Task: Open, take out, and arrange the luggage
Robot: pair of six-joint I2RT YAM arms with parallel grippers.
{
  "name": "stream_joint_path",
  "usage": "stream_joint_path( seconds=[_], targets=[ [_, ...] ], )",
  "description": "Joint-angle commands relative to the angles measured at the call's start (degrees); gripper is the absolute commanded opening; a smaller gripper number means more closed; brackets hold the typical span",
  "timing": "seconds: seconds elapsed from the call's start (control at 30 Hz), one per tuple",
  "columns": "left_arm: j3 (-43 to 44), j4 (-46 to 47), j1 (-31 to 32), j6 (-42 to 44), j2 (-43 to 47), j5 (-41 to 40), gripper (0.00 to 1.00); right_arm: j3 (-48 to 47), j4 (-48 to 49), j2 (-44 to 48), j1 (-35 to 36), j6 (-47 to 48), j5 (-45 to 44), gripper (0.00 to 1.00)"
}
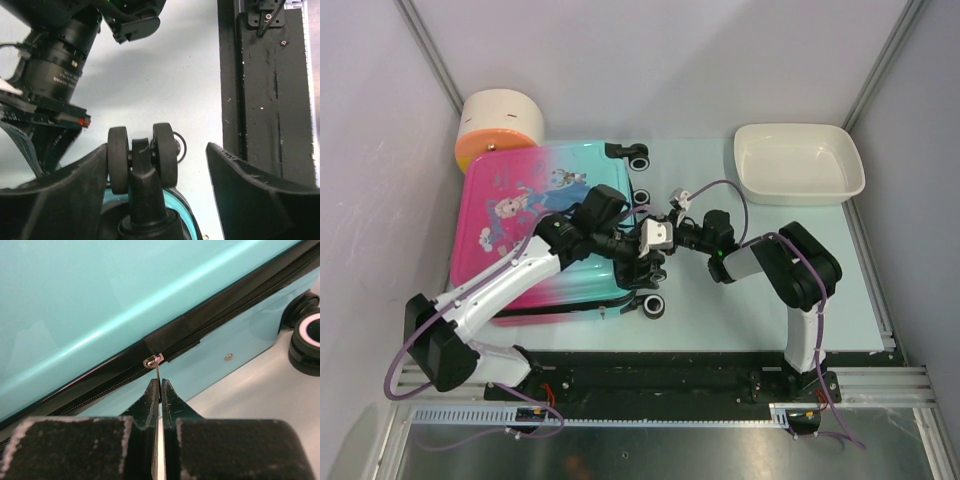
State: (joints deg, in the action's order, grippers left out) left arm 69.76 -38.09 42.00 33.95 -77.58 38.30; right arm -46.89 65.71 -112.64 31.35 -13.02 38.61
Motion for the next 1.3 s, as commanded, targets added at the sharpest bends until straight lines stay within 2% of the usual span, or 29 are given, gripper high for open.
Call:
stream_joint_path(
  seconds=[0.0,0.03,0.1,0.13,0.2,0.23,0.3,0.33,0.4,0.43,0.57,0.73,0.9,1.03,1.07,1.17,1.27],
  targets=[
    [3.54,-6.04,-1.65,-11.52,4.19,2.65,0.86,-2.85,1.61,0.67,-1.29,2.2,-6.44,0.0],
    [4.24,-5.86,-2.7,-12.67,4.89,2.39,0.99,-2.94,1.44,0.93,-1.47,2.47,-6.53,0.0],
    [6.61,-5.6,-7.53,-16.19,6.39,2.21,1.0,-2.85,1.08,1.28,-1.56,3.52,-6.01,0.0],
    [7.49,-5.51,-12.42,-17.51,6.39,2.47,1.0,-2.94,1.17,1.2,-1.56,3.87,-5.65,0.0],
    [10.91,-4.98,-18.24,-22.07,6.3,1.95,1.0,-3.2,1.35,1.28,-1.21,4.23,-4.86,0.0],
    [12.23,-4.72,-24.79,-23.74,6.04,0.91,1.0,-3.29,1.43,1.28,-1.03,4.31,-4.69,0.0],
    [16.19,-4.28,-31.42,-27.79,4.73,-4.97,1.0,-3.38,1.52,1.28,-0.51,4.49,-4.42,0.0],
    [17.42,-4.28,-37.54,-28.59,4.11,-7.08,1.0,-3.38,1.52,1.28,-0.24,4.66,-4.07,0.0],
    [21.2,-4.19,-44.6,-30.78,1.84,-11.12,1.0,-3.38,1.44,1.37,0.2,5.28,-3.63,0.0],
    [23.91,-4.1,-50.2,-31.66,0.86,-12.71,1.0,-3.38,1.35,1.37,0.29,5.54,-3.19,0.0],
    [28.67,-4.1,-60.61,-35.0,-5.55,-15.54,1.0,-3.38,1.26,1.55,0.64,6.77,-2.14,0.0],
    [28.16,-4.1,-64.49,-34.13,-11.53,-21.15,1.0,-3.29,0.47,2.07,0.46,7.74,-0.12,0.0],
    [25.44,-4.1,-66.08,-35.8,-16.37,-21.96,1.0,-3.29,-0.23,2.42,0.11,8.27,1.38,0.0],
    [21.93,-4.19,-65.12,-34.14,-20.23,-15.91,1.0,-3.2,-0.59,2.86,-0.41,8.8,3.4,0.0],
    [21.04,-4.36,-64.59,-34.13,-21.29,-11.72,0.99,-3.12,-0.59,2.95,-0.85,8.88,3.58,0.0],
    [18.93,-4.28,-60.12,-29.66,-21.82,-5.28,0.93,-2.24,-0.67,3.57,-2.08,9.06,4.72,0.0],
    [19.01,-4.36,-53.35,-27.1,-22.7,-2.19,0.85,0.03,-0.15,5.06,-4.53,8.63,5.86,0.0]
  ],
)
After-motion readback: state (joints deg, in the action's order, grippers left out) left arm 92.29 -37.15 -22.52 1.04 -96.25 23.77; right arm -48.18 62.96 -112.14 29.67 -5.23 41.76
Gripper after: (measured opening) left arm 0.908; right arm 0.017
